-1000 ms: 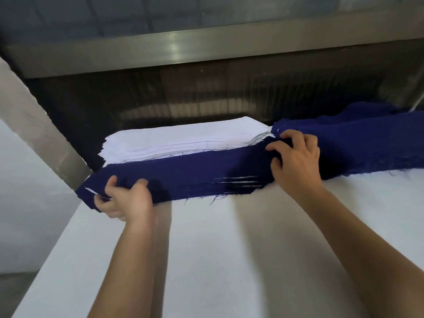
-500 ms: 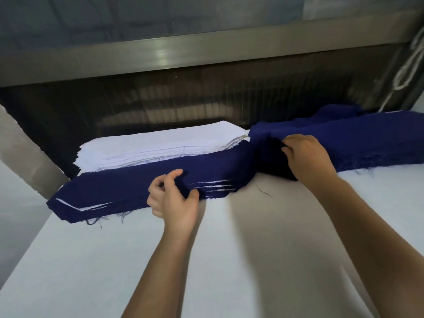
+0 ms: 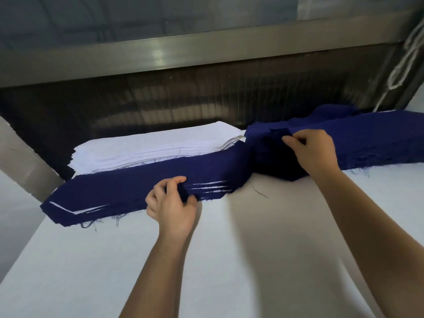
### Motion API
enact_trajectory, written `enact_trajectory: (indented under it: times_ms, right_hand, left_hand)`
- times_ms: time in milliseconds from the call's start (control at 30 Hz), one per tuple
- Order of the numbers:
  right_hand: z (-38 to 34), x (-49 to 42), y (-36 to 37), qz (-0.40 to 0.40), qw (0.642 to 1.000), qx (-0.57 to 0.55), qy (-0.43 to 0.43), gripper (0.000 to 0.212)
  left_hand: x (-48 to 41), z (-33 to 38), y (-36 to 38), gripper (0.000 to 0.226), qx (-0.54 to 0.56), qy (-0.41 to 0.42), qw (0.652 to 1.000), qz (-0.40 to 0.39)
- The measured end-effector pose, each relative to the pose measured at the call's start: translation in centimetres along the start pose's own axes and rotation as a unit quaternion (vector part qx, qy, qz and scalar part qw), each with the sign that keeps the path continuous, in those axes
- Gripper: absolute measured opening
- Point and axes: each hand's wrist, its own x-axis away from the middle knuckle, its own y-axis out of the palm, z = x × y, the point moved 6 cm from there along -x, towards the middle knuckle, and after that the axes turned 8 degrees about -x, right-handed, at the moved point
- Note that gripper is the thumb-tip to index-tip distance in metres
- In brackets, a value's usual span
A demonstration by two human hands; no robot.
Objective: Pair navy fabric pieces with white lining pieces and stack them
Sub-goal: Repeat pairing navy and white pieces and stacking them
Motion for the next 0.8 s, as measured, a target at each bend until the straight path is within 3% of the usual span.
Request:
enact_trajectory:
  times_ms: [200,367,600,800]
  right_hand:
    - [0.7,-0.5,0.0,-0.035,0.999,-0.005,0.018,0.021]
    - [0.2,0.0,-0.7,0.014,0.999,-0.038,-0.004,0.014]
    - [-4.6,4.2,-0.4,0.112,0.961,0.070,-0.241,0.015]
    - [-8.1,9.7,4.7,0.016,0.926,0.103,-0.362,0.009]
  left_hand:
    - [0.1,0.0,-0.1,0.042,0.002,0.001,1.000,0.002]
    - [0.1,0.0,0.0,0.042,0.005,0.004,1.000,0.003]
    - [0.1,0.7,-0.3,0.045,0.023,0.051,0.998,0.010]
    - [1.8,3.5,-1.3,0.062,0.144,0.234,0.962,-0.014]
